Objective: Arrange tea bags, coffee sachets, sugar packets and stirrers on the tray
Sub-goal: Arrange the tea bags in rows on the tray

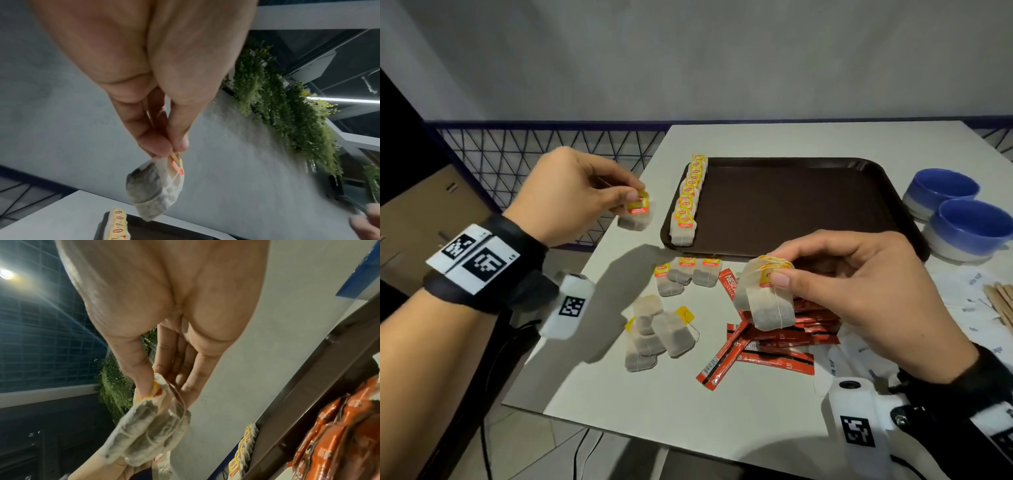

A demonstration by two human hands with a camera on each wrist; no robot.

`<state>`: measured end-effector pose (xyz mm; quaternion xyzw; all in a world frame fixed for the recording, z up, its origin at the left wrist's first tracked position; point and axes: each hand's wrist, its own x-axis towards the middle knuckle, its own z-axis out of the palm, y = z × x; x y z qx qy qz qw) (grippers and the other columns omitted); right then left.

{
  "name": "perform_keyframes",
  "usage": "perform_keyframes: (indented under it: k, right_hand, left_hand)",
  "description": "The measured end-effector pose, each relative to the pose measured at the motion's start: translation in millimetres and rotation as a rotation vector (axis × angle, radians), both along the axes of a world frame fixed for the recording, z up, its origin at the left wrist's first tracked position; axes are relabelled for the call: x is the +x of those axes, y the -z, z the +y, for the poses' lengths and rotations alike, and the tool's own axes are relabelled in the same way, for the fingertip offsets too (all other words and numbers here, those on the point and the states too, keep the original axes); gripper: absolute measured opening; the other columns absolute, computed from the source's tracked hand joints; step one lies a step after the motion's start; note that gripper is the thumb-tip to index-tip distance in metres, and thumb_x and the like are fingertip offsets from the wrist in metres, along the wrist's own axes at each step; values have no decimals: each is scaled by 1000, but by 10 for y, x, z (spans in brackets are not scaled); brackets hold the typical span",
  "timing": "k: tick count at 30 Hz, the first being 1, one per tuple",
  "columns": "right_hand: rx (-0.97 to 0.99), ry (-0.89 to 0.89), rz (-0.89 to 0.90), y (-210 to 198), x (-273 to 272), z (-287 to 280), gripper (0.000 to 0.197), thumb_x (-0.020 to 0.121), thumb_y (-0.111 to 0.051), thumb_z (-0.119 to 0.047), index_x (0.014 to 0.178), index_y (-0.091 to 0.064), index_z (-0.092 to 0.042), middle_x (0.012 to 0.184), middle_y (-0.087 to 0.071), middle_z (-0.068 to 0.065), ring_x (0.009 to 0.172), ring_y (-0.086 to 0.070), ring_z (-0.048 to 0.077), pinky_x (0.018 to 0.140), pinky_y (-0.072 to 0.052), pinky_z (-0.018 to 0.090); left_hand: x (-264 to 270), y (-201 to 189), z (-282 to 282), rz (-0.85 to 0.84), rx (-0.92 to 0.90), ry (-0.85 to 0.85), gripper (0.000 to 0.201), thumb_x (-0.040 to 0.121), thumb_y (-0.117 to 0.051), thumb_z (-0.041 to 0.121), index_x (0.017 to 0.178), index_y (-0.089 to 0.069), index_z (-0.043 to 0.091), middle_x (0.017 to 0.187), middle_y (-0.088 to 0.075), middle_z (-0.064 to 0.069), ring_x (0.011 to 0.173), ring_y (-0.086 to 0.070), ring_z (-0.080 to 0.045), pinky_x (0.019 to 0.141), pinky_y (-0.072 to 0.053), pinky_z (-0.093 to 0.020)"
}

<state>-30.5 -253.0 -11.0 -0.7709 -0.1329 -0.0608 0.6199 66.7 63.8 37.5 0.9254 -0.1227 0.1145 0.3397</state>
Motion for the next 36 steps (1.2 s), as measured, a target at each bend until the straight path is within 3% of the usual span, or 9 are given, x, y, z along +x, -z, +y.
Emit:
perform_keyframes:
  k: [4, 9, 15, 20, 24, 30, 36]
  right_hand:
    - [8, 12, 4, -13, -3, -54, 16, 74, -85, -18, 90, -84, -16, 91, -81, 0, 86, -78, 20, 75, -64, 30]
    - [21, 23, 30, -61, -6, -85, 15, 72, -86, -17, 87, -85, -18, 91, -81, 3, 86, -78, 22, 78, -64, 35]
    - [8, 42, 66, -167, 43, -174, 16, 66, -86, -21, 79, -85, -30, 90, -81, -3, 87, -77, 14, 80, -61, 22]
    - [39, 46, 108, -223, 113, -253, 19, 61, -87, -13, 75, -85, -25, 88, -80, 1, 83, -77, 15, 75, -58, 15]
    - [11, 60, 137, -188, 209, -320, 20, 61, -88, -11, 76, -85, -25, 89, -80, 2, 85, -77, 18, 78, -62, 22]
    - [-14, 70, 157, -136, 362, -418, 22, 57, -89, -13, 74, -85, -27, 89, -80, 1, 85, -77, 18, 81, -62, 22]
    - [-46, 42, 183, 52, 521, -483, 24, 56, -92, -8, 74, -85, -23, 88, -80, 2, 81, -78, 20, 72, -60, 18]
  left_hand:
    - [134, -2, 2, 26, -28, -28, 7, 90, -78, 19, 96, -81, 22, 81, -78, 16, 75, -74, 3, 69, -49, -3]
    - [435, -58, -174, 90, -150, 27, 9, 92, -76, 18, 99, -81, 18, 87, -80, 7, 81, -77, -5, 70, -55, -10]
    - [938, -134, -520, 119, -138, 97, 10, 86, -82, 10, 96, -83, 12, 89, -80, 3, 82, -77, -8, 69, -55, -12]
    - [1558, -104, -661, 179, -164, 147, 21, 88, -80, 4, 106, -77, 12, 83, -78, -5, 83, -79, -27, 88, -63, -39]
    - [2023, -26, -778, 194, -64, 108, 12, 89, -80, 8, 100, -80, 11, 88, -79, -4, 74, -76, -12, 83, -64, -32]
    - [2535, 143, -1020, 355, 8, 121, 12, 85, -82, 4, 96, -78, 4, 89, -80, -13, 81, -79, -25, 81, -65, -35]
    - [2930, 382, -1082, 429, 139, 91, 9, 82, -86, 5, 85, -79, 10, 81, -79, -7, 71, -77, -18, 71, -64, -30]
